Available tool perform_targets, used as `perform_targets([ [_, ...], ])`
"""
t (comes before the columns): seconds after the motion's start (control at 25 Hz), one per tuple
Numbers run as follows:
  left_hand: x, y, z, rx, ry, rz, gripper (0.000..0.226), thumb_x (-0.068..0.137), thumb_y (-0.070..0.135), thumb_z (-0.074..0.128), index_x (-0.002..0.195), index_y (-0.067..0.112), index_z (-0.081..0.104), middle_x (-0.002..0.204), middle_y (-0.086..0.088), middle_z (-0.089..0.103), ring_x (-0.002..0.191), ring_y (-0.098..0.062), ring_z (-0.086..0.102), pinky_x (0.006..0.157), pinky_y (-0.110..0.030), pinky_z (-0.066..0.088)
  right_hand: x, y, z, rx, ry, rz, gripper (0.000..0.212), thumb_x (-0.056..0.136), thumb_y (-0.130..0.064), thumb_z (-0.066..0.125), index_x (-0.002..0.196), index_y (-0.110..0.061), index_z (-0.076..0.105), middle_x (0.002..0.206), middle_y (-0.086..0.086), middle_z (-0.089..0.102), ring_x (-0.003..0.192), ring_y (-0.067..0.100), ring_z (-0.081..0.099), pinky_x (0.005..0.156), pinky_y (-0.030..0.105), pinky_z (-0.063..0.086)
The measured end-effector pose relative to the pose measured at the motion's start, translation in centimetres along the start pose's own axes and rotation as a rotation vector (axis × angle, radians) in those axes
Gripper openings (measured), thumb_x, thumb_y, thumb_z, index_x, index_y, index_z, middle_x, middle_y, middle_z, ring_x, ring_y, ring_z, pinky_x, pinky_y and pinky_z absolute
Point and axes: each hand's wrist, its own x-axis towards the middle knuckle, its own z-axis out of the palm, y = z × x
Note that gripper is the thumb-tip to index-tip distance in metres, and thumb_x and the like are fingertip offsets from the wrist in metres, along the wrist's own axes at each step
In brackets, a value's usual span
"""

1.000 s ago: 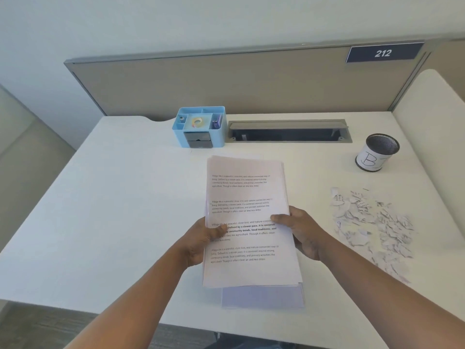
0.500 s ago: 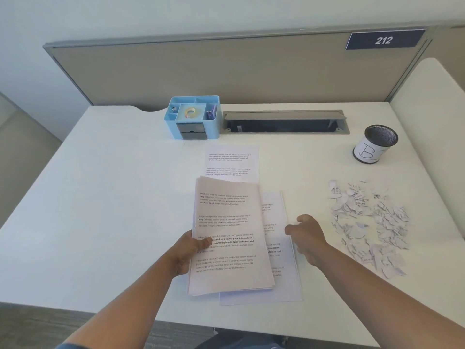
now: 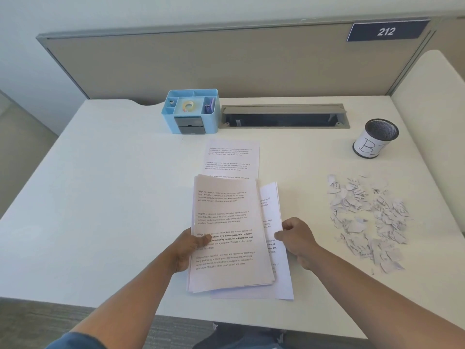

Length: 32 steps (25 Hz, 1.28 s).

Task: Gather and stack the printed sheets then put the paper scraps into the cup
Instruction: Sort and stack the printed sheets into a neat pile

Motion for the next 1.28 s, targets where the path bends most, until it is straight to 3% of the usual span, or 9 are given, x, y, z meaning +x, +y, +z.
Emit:
perform_targets([
  [0.2,0.0,-0.1,0.2,-0.005,0.004,0.008,0.033,0.099,0.001,0.061,0.131,0.009,0.064,0.122,-0.019,0.073,0.113,-0.044,0.069,0.100,-0.067,0.050,-0.3,0.0,0.4,0.041,-0.026,-0.043,0.046,0.090,-0.017,0.066,0.120,-0.031,0.035,0.107,-0.002,0.063,0.092,0.024,0.064,0.076,0.038,0.052],
  [0.28,0.0,-0.1,0.1,-0.004,0.005,0.012,0.033,0.099,0.001,0.061,0.131,0.009,0.064,0.123,-0.018,0.073,0.113,-0.043,0.069,0.100,-0.066,0.050,-0.1,0.3,0.5,0.052,-0.068,0.007,0.024,0.091,-0.014,0.058,0.113,-0.018,0.048,0.101,0.001,0.067,0.084,0.028,0.064,0.071,0.038,0.051],
  [0.36,0.0,-0.1,0.0,-0.005,0.003,0.011,0.033,0.099,0.002,0.061,0.132,0.009,0.063,0.123,-0.018,0.073,0.114,-0.043,0.069,0.100,-0.066,0.051,0.2,0.9,0.6,0.014,-0.108,-0.002,0.019,0.086,-0.011,0.047,0.103,-0.005,0.053,0.085,0.004,0.057,0.070,0.026,0.047,0.063,0.038,0.038],
  [0.44,0.0,-0.1,0.1,-0.008,0.002,0.010,0.034,0.099,0.002,0.062,0.133,0.009,0.063,0.124,-0.018,0.073,0.114,-0.043,0.069,0.100,-0.066,0.050,0.3,0.9,0.4,-0.054,-0.061,-0.064,0.009,0.080,-0.008,0.039,0.085,-0.009,0.047,0.080,0.004,0.041,0.072,0.022,0.032,0.064,0.039,0.026],
  [0.52,-0.2,-0.1,0.0,-0.013,0.012,0.018,0.035,0.099,0.003,0.062,0.133,0.010,0.063,0.124,-0.018,0.073,0.114,-0.043,0.069,0.100,-0.067,0.050,0.1,0.5,-0.4,-0.103,0.008,-0.116,0.010,0.083,-0.005,0.036,0.080,-0.011,0.043,0.076,0.004,0.040,0.068,0.022,0.029,0.060,0.036,0.023],
  [0.68,-0.8,0.4,-0.8,-0.015,0.020,0.044,0.035,0.099,0.004,0.062,0.134,0.011,0.062,0.125,-0.018,0.072,0.115,-0.043,0.069,0.100,-0.067,0.050,0.9,-0.2,-3.7,-0.205,0.122,-0.191,0.027,0.096,-0.011,0.034,0.102,-0.015,0.060,0.093,0.007,0.065,0.065,0.021,0.046,0.057,0.029,0.035],
  [0.92,-1.9,3.2,-1.8,0.031,0.037,0.090,0.036,0.097,0.003,0.064,0.133,0.008,0.062,0.123,-0.020,0.073,0.112,-0.044,0.070,0.099,-0.065,0.052,1.7,-1.9,-8.9,-0.237,0.217,-0.253,0.024,0.098,-0.013,0.038,0.107,-0.010,0.060,0.103,0.012,0.067,0.087,0.030,0.063,0.070,0.035,0.045],
  [1.12,-2.7,5.2,-2.1,0.051,0.066,0.131,0.035,0.097,0.002,0.063,0.132,0.008,0.063,0.121,-0.019,0.074,0.110,-0.044,0.071,0.097,-0.063,0.053,1.6,-3.0,-11.5,-0.075,0.206,-0.231,0.024,0.091,-0.017,0.044,0.107,-0.010,0.061,0.106,0.019,0.071,0.088,0.036,0.071,0.079,0.042,0.056],
  [1.28,-3.2,6.0,-0.6,0.014,0.045,0.155,0.035,0.098,0.001,0.062,0.132,0.009,0.063,0.122,-0.019,0.073,0.110,-0.042,0.071,0.096,-0.060,0.054,0.4,-3.8,-11.0,0.161,0.066,-0.244,0.019,0.101,-0.011,0.051,0.107,-0.018,0.068,0.104,0.010,0.078,0.099,0.035,0.073,0.093,0.053,0.058],
])
